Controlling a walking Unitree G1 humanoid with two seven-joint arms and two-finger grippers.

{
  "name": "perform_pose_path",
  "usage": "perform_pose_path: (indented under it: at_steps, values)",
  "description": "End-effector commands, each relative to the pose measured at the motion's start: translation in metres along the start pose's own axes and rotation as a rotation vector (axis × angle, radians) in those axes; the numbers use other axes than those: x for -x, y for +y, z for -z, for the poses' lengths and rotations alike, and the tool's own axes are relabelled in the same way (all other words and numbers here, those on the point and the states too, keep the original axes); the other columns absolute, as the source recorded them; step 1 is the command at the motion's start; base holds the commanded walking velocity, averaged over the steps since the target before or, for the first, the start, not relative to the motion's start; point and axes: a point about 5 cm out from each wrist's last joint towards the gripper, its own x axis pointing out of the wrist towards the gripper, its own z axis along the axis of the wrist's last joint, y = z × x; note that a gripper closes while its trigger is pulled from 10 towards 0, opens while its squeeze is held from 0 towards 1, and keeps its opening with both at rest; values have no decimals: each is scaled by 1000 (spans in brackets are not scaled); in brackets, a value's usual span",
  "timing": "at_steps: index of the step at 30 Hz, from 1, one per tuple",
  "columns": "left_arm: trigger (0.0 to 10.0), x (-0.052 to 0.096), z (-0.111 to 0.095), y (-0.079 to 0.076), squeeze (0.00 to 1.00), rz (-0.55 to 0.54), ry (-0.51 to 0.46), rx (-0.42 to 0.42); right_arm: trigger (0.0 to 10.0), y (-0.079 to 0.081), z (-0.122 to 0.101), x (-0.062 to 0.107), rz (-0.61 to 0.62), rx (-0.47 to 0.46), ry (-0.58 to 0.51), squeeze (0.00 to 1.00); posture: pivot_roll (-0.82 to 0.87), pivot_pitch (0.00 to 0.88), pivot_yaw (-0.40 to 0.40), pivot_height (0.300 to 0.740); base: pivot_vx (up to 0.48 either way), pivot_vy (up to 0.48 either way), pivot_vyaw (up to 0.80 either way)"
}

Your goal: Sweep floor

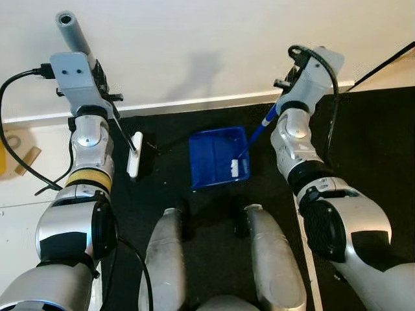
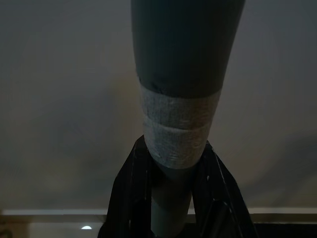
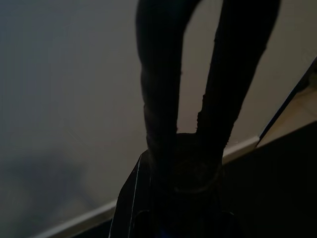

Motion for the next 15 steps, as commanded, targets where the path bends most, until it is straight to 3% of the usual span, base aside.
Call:
perform_pose_path:
  at_steps: [1,7,15]
  values:
    - [10000,7,10,9,0,-5,40,-22,10000,2,-2,1,2,3,-27,0,-16,487,-58,740,0,0,0]
    - [10000,6,9,8,0,1,38,-26,10000,11,2,7,-27,-21,-18,0,-16,498,-57,740,0,0,0]
    - [10000,7,11,5,0,14,43,-26,10000,20,27,27,-56,-38,59,0,-19,505,-60,740,0,0,0]
